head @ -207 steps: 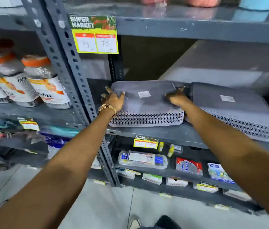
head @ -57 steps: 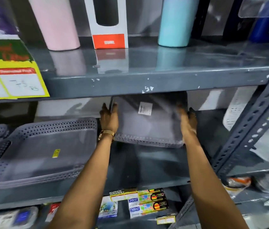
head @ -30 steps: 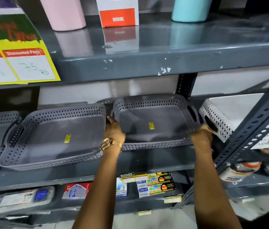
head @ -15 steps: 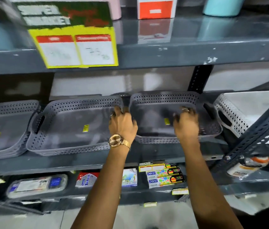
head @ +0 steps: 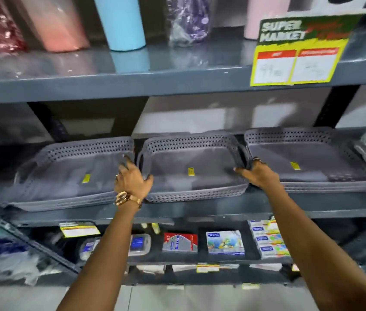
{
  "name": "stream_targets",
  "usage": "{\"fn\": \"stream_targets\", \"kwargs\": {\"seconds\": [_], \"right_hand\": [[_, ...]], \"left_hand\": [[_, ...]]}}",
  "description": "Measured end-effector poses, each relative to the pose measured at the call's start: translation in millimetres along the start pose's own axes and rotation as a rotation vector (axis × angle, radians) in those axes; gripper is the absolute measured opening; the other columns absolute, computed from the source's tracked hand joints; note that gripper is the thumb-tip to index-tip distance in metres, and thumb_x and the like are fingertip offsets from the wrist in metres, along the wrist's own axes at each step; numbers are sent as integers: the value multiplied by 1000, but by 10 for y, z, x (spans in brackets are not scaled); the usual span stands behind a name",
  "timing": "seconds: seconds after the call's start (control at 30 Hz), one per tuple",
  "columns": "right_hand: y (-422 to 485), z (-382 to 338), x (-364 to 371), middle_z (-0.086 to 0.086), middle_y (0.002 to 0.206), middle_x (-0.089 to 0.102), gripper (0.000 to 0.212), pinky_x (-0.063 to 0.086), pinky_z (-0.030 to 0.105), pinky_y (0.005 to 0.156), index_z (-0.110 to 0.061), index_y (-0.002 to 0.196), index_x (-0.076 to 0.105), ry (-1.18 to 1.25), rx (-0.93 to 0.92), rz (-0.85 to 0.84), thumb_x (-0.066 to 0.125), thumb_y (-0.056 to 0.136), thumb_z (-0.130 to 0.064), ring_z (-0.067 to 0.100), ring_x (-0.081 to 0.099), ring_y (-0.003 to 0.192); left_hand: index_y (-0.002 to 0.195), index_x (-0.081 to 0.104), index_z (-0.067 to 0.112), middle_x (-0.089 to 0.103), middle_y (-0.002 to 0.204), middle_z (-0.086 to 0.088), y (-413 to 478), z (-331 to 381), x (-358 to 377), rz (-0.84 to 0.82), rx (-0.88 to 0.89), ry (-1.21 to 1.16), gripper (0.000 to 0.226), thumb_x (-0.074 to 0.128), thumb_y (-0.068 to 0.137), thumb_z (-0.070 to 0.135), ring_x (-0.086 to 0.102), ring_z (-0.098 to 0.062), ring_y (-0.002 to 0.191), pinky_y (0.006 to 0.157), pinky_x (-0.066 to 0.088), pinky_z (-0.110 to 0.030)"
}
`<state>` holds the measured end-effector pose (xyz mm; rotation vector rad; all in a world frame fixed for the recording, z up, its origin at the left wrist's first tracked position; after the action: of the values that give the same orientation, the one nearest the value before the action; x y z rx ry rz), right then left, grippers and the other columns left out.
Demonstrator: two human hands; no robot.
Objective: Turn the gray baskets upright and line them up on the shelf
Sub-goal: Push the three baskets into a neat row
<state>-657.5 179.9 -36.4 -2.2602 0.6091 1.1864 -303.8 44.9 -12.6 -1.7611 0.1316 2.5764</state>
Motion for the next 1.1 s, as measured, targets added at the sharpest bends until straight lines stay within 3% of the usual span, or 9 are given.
{"fn": "stream_targets", "kwargs": {"seconds": [0.07, 0.2, 0.43, 0.6, 0.7, 0.9, 1.1], "right_hand": [[-34, -6, 26, 25, 128, 58, 57, 47, 49, 95, -4, 125, 48, -32, 12, 38, 57, 89, -47, 44, 56, 116], [-51, 52, 66, 26, 127, 59, 37, 45, 49, 94, -9, 124, 49, -86, 25, 63, 48, 94, -31, 44, 57, 115], [-148, 101, 163, 30, 127, 57, 37, 42, 49, 93, -8, 130, 41, -159, 24, 131, 39, 99, -26, 47, 56, 114], [-31, 55, 141, 31, 125, 58, 34, 43, 50, 91, -8, 126, 44, -128, 50, 160, 39, 97, -25, 48, 57, 112], [181, -36, 136, 29, 127, 56, 36, 44, 51, 90, -8, 125, 43, -126, 39, 140, 36, 95, -27, 48, 57, 112], [477, -171, 65, 24, 142, 49, 50, 40, 49, 100, -17, 147, 28, -182, 79, 126, 31, 99, -29, 44, 51, 124], [407, -196, 64, 24, 141, 49, 48, 39, 49, 101, -17, 147, 28, -196, 109, 126, 28, 101, -30, 43, 51, 125]], "left_hand": [[148, 16, -3, 49, 136, -26, 22, -94, 71, -74, 18, -11, 87, 60, 87, 40, 53, -45, 120, 95, 46, -49], [132, 35, 4, 56, 129, -23, 14, -172, 79, -85, 72, 35, 55, 52, 90, 37, 58, -45, 112, 89, 49, -49], [121, 36, 9, 65, 118, -17, -50, -261, 96, -56, 161, 115, 37, 43, 94, 32, 64, -41, 102, 78, 50, -45], [127, 36, 7, 61, 123, -19, 128, -209, 138, -40, 176, 88, 41, 42, 93, 30, 63, -43, 103, 79, 49, -47], [124, 37, 7, 63, 116, -20, 306, -121, 144, -22, 178, 70, 39, 42, 92, 28, 65, -44, 97, 78, 50, -47], [127, 37, 6, 58, 119, -20, 619, 14, 185, -25, 124, 32, 40, 43, 92, 27, 64, -44, 100, 77, 49, -46], [130, 34, 8, 58, 123, -21, 616, 21, 205, -79, 100, 36, 41, 37, 95, 29, 61, -44, 105, 84, 48, -46]]}}
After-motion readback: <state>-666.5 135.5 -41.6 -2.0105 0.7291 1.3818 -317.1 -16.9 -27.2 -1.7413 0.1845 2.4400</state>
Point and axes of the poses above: each hand's wrist, its own y-axis towards the middle knuckle, its own x-axis out of the palm, z = x × y, the point moved 9 cm from there along y, towards the middle knuckle
